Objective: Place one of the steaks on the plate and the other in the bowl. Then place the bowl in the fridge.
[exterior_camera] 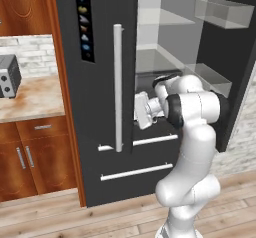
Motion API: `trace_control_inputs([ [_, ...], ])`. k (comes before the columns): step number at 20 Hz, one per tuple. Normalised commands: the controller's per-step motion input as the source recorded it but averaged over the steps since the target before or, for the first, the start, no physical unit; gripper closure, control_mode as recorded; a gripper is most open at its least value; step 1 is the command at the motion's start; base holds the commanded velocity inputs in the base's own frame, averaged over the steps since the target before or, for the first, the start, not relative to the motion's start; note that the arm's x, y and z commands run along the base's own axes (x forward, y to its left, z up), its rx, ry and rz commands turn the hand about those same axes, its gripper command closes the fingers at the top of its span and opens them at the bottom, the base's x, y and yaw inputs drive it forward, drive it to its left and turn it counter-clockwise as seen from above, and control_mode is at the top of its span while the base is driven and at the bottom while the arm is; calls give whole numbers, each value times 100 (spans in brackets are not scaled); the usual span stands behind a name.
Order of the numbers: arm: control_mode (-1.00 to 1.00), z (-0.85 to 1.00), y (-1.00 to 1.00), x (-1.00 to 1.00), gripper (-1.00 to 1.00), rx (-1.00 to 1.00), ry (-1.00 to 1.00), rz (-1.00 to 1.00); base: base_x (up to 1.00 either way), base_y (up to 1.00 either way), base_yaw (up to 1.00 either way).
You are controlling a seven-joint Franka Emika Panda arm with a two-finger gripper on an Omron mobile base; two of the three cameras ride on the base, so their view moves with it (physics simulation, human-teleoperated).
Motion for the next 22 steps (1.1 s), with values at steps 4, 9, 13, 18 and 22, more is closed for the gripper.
trace_control_inputs([
  [4, -100, 2, 97, -84, -100, -6, -12, 10, 0, 0, 0],
  [9, -100, 0, 99, -93, -100, -9, -30, 0, 0, 0, 0],
  [13, -100, 0, 99, -90, -100, -12, -34, -9, 0, 0, 0],
  [18, -100, 0, 100, -19, -100, -13, -27, -34, 0, 0, 0],
  [22, -100, 0, 91, 0, -100, -19, -15, -49, 0, 0, 0],
])
